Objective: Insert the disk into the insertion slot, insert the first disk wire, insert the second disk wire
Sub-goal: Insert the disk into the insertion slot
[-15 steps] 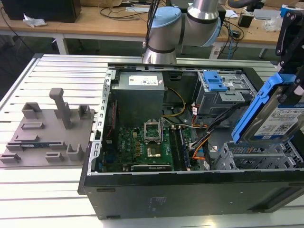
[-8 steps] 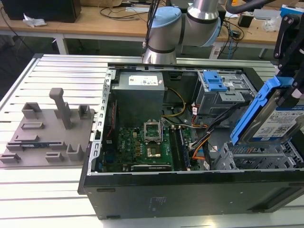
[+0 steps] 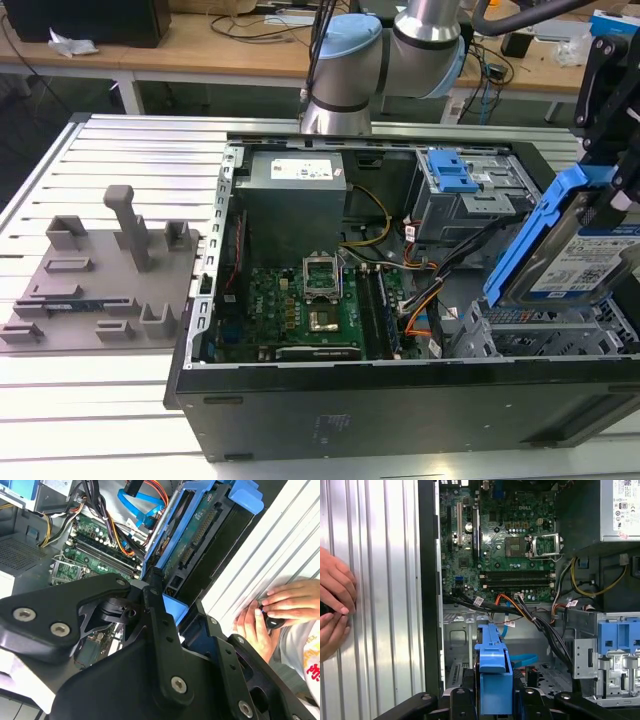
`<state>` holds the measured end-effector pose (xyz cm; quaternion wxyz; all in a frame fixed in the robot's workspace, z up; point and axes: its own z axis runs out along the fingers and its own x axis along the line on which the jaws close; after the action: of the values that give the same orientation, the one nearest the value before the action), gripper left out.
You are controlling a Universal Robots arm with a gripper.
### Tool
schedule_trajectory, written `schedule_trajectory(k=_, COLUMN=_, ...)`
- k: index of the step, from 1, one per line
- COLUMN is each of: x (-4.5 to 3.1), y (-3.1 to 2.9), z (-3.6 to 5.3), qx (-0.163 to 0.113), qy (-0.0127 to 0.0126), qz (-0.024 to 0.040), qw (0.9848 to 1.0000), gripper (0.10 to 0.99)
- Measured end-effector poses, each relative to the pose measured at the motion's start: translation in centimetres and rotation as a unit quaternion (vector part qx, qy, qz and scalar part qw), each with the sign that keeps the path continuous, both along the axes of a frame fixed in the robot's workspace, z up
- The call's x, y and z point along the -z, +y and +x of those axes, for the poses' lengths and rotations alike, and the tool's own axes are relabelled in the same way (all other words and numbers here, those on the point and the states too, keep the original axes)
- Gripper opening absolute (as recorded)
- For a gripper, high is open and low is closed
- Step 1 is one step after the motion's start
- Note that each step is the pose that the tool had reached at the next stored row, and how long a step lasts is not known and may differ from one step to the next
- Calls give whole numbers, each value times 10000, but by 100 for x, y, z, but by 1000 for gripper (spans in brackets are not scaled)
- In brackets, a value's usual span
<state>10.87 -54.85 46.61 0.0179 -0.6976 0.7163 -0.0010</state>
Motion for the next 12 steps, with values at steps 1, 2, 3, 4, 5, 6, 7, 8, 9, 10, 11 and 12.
schedule_trajectory(k=1, x=2, y=0, z=0, qx=0, qy=0, qz=-1, qw=10000, gripper=365)
schedule_trajectory(k=2, x=6, y=-1, z=0, qx=0, qy=0, qz=0, qw=10000, gripper=365)
schedule_trajectory(k=3, x=10, y=-2, z=0, qx=0, qy=0, qz=-1, qw=10000, gripper=365)
schedule_trajectory(k=4, x=13, y=-3, z=0, qx=0, qy=0, qz=-1, qw=10000, gripper=365)
schedule_trajectory(k=5, x=16, y=-4, z=0, qx=0, qy=0, qz=-1, qw=10000, gripper=365)
schedule_trajectory(k=6, x=19, y=-6, z=0, qx=0, qy=0, qz=-1, qw=10000, gripper=365)
schedule_trajectory(k=7, x=22, y=-8, z=0, qx=1, qy=0, qz=-1, qw=10000, gripper=365)
schedule_trajectory(k=8, x=25, y=-11, z=0, qx=2, qy=0, qz=0, qw=10000, gripper=365)
schedule_trajectory(k=9, x=28, y=-13, z=0, qx=2, qy=0, qz=0, qw=10000, gripper=365)
schedule_trajectory(k=10, x=31, y=-17, z=0, qx=4, qy=0, qz=0, qw=10000, gripper=365)
schedule_trajectory(k=11, x=34, y=-19, z=0, qx=5, qy=0, qz=0, qw=10000, gripper=365)
schedule_trajectory(k=12, x=40, y=-24, z=0, qx=10, qy=0, qz=-1, qw=10000, gripper=365)
